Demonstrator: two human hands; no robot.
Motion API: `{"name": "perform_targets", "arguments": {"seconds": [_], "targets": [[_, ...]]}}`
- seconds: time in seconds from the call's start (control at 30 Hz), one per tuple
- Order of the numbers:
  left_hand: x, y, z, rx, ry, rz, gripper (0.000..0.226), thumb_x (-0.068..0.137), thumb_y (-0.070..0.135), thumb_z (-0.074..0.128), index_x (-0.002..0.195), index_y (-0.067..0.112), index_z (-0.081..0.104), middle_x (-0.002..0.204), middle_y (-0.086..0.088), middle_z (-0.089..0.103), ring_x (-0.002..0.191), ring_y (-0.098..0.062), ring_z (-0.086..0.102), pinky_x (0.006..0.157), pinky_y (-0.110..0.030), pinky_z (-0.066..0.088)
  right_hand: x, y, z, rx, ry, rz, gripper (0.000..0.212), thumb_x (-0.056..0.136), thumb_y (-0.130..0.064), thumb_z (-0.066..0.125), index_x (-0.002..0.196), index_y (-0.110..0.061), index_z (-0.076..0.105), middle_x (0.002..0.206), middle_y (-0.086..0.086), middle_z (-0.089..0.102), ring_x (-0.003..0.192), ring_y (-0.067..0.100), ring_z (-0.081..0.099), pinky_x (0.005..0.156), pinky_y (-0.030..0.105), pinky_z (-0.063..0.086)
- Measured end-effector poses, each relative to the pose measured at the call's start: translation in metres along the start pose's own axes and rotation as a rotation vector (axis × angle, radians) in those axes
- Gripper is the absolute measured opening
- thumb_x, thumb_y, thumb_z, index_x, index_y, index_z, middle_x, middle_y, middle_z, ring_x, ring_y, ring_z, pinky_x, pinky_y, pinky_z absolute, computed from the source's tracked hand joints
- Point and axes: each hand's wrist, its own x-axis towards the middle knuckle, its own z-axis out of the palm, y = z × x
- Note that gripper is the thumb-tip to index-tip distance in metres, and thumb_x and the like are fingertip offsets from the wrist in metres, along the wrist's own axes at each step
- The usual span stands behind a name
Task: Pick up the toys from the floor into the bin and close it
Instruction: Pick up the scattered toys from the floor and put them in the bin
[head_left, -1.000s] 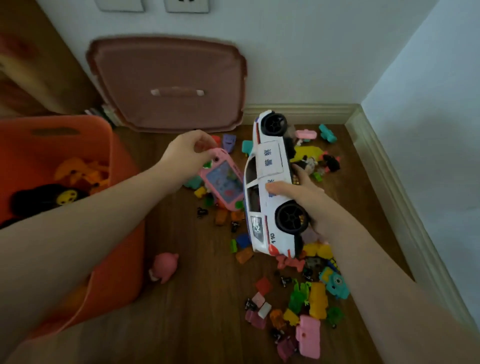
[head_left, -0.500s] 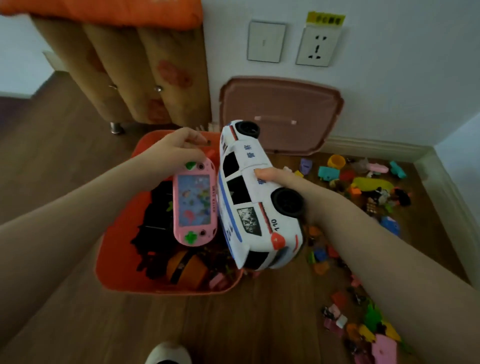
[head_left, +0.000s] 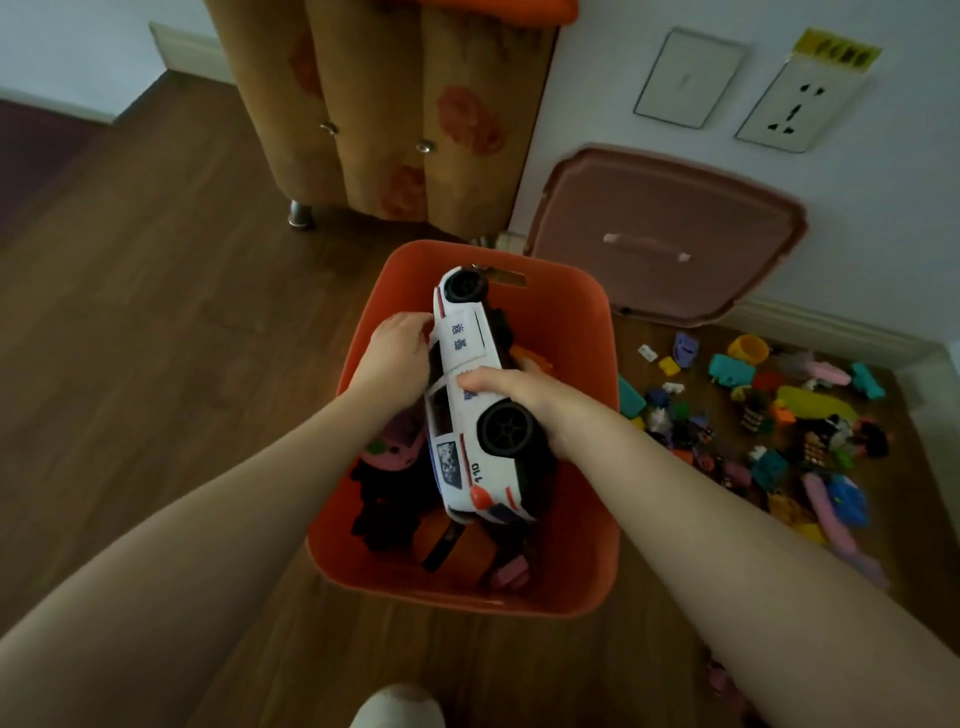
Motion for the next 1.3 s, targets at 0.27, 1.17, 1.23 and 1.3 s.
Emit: {"name": "perform_targets", "arguments": {"seconds": [0.27, 1.17, 1.23, 1.3], "targets": [[0.001, 0.014, 0.011, -0.268, -0.079, 0.083, 0.046, 0.101, 0.031, 0.029, 0.147, 0.024, 0.026, 0.153, 0.001, 0.027, 0.142, -0.014, 0.019, 0.113, -0.029, 0.012, 0.010, -0.023, -0.039, 0.088, -0.090, 0.000, 0.028, 0.089, -0.027, 0.060, 0.111, -0.011, 0.065, 0.108, 0.011, 0.069, 0.099, 0.027, 0.065, 0.089, 0.038, 0.051], [0.024, -0.010, 0.021, -0.123, 0.098, -0.092, 0.033, 0.098, 0.019, 0.037, 0.121, 0.011, 0.059, 0.130, -0.008, 0.054, 0.119, -0.021, 0.048, 0.103, -0.030, 0.034, 0.060, -0.012, 0.013, -0.388, 0.051, -0.230, 0.057, 0.095, -0.050, 0.039, 0.141, -0.016, 0.041, 0.144, 0.008, 0.041, 0.132, 0.027, 0.039, 0.111, 0.043, 0.031], [0.021, -0.008, 0.019, -0.187, 0.141, -0.151, 0.034, 0.098, 0.023, 0.038, 0.127, 0.014, 0.054, 0.135, -0.006, 0.048, 0.122, -0.021, 0.045, 0.106, -0.036, 0.034, 0.053, -0.001, 0.000, -0.287, 0.035, -0.133, 0.052, 0.098, -0.048, 0.032, 0.139, -0.019, 0.044, 0.139, 0.000, 0.047, 0.128, 0.020, 0.043, 0.108, 0.037, 0.032], [0.015, -0.011, 0.017, -0.262, 0.147, -0.266, 0.045, 0.096, 0.035, 0.043, 0.138, 0.019, 0.040, 0.144, -0.003, 0.035, 0.129, -0.021, 0.038, 0.107, -0.038, 0.035, 0.050, 0.021, -0.012, -0.205, 0.113, 0.019, 0.053, 0.100, -0.045, 0.030, 0.145, -0.018, 0.033, 0.143, 0.001, 0.041, 0.132, 0.020, 0.038, 0.108, 0.034, 0.028]]}}
